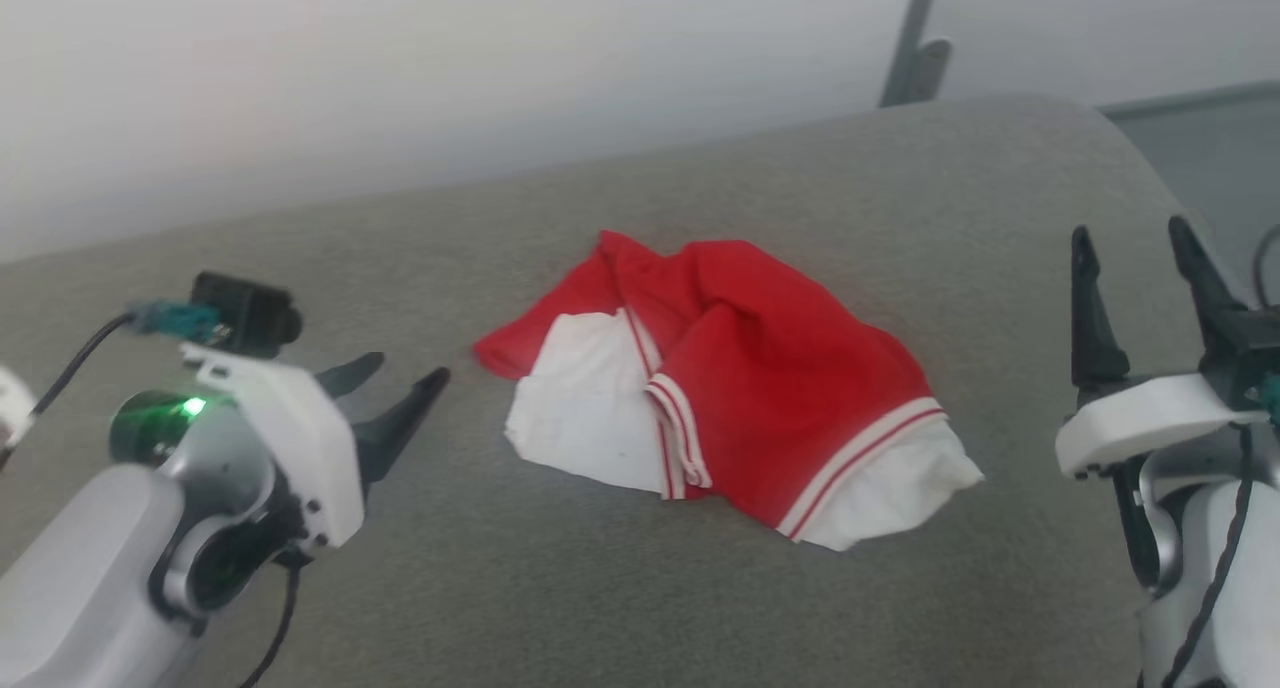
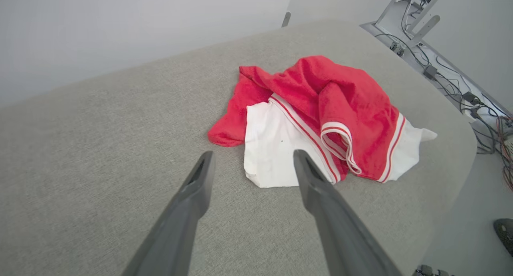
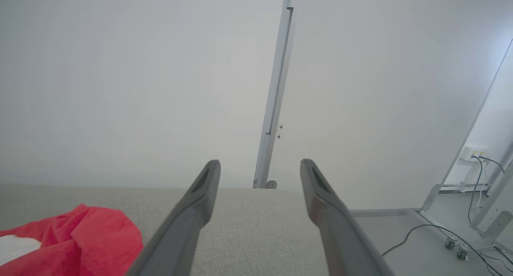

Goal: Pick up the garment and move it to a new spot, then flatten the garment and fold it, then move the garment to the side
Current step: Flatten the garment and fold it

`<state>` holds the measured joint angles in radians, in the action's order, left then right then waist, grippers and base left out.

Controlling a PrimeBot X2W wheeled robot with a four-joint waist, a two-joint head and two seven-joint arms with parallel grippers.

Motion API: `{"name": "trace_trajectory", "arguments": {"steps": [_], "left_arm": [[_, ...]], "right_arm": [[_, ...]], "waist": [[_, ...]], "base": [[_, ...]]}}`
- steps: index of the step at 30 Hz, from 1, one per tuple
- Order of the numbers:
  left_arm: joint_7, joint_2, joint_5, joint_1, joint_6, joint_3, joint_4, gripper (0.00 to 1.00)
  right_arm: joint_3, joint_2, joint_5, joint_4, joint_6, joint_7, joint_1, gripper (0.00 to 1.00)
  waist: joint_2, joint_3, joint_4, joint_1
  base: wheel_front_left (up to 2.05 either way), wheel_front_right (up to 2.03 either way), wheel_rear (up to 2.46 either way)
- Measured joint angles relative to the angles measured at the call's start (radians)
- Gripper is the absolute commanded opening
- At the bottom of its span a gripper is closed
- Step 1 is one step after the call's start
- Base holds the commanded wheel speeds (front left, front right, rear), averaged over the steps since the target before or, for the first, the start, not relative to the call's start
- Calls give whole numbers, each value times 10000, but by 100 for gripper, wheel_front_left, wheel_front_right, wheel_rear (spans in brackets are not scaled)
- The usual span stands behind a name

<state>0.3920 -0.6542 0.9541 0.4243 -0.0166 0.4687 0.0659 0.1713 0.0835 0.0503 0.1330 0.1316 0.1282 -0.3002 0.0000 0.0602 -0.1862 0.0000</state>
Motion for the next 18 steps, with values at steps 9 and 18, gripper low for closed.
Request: {"name": "trace_trajectory", "arguments": {"steps": [9, 18], "left_arm": [[1511, 405, -127, 1258, -247, 945, 1001, 100], [2167, 834, -328, 1925, -360, 1546, 2568, 100]], "right_arm": [[255, -282, 579, 573, 0, 915, -642, 100], [-890, -326, 33, 1574, 0, 1189, -950, 100]], "waist": [[0, 379, -736, 0], [0, 1101, -1356, 0]], "base": [[0, 0, 0], [0, 0, 0]]}}
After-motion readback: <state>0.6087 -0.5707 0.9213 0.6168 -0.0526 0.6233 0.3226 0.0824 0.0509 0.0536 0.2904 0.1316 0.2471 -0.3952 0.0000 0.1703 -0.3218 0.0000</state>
